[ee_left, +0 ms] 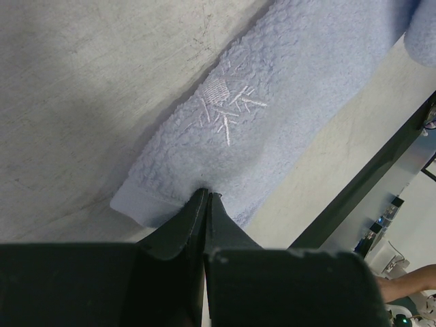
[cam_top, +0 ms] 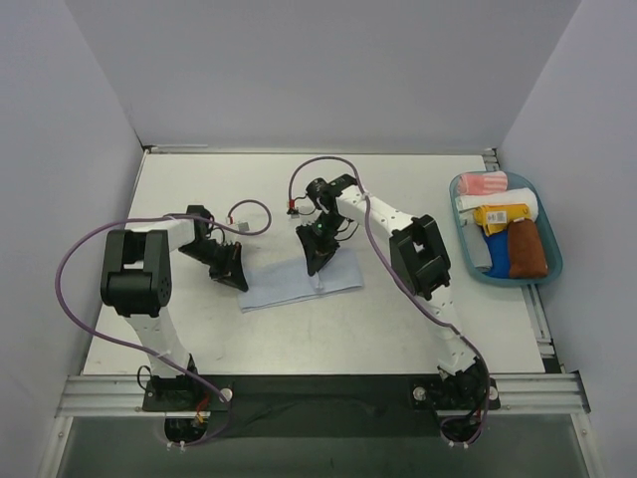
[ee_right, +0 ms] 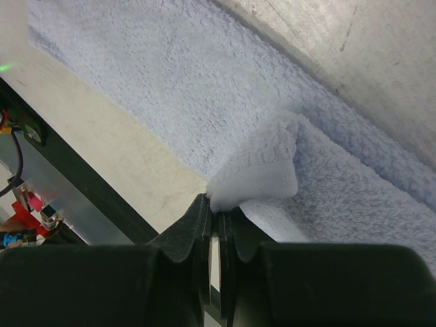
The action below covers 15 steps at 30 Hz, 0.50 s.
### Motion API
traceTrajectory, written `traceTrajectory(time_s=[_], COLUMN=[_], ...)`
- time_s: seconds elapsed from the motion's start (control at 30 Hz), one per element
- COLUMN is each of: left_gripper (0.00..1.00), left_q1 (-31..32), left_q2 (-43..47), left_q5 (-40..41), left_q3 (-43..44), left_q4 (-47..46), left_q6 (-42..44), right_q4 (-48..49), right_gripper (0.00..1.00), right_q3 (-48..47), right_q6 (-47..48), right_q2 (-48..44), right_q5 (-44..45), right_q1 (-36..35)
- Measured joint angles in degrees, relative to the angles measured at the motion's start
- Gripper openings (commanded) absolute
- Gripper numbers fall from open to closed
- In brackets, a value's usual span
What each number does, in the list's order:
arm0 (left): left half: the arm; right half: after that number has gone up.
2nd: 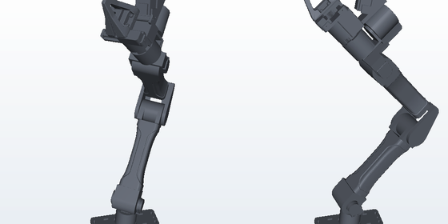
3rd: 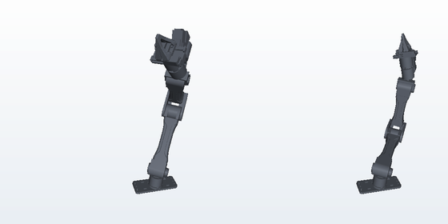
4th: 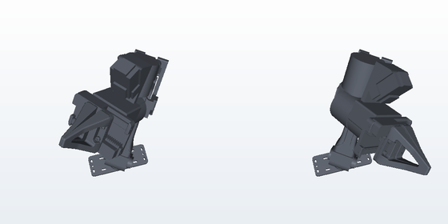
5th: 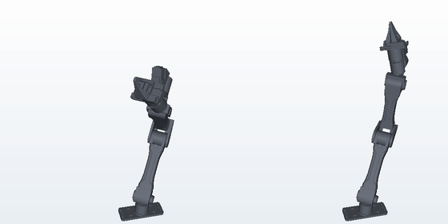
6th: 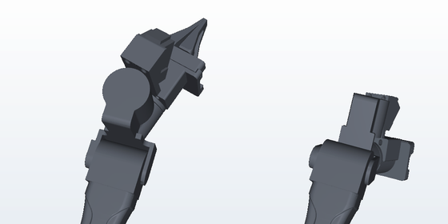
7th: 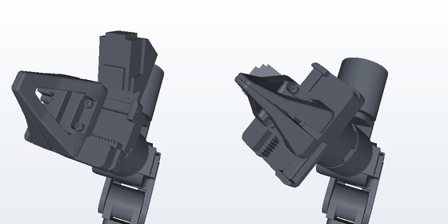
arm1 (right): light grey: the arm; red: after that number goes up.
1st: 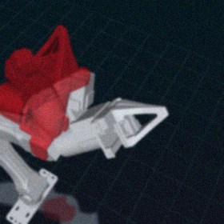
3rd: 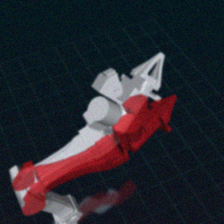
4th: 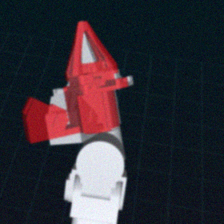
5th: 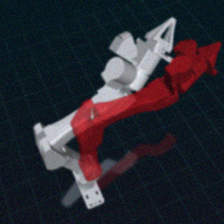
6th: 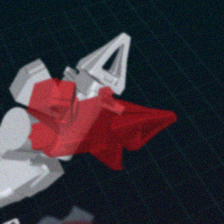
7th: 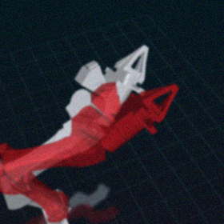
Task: Roll the towels
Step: Fold the towel
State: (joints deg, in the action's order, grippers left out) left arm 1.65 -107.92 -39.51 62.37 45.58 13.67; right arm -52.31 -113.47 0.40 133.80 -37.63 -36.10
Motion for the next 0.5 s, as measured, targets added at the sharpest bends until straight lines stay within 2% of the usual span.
traceTrajectory(time_s=[0.2,0.23,0.27,0.33,0.37,0.5], left_gripper=[0.01,0.01,0.01,0.02,0.03,0.04], left_q1=[0.00,0.00,0.00,0.00,0.00,0.00], left_q2=[-0.31,-0.35,-0.37,-0.44,-0.44,-0.28], left_q5=[-0.15,-0.22,-0.26,-0.48,-0.66,-1.66], left_q3=[0.26,0.26,0.26,0.26,0.26,0.24], left_q4=[0.09,0.09,0.09,0.09,0.09,0.04], left_q6=[0.00,-0.02,0.00,0.00,0.00,0.13], right_q4=[0.00,-0.07,0.02,0.00,0.04,0.00], right_gripper=[0.00,0.04,0.17,0.29,0.38,0.45], right_q3=[-0.04,-0.20,-0.35,-0.59,-0.61,-0.70], right_q6=[-0.04,-0.04,-0.07,-0.26,-0.42,-0.20], right_q2=[1.29,1.73,2.14,2.82,2.95,2.71], right_q5=[-0.37,-0.37,-0.39,-0.50,-0.76,-1.99], right_q1=[-0.02,-0.02,-0.07,-0.04,-0.07,-0.07])
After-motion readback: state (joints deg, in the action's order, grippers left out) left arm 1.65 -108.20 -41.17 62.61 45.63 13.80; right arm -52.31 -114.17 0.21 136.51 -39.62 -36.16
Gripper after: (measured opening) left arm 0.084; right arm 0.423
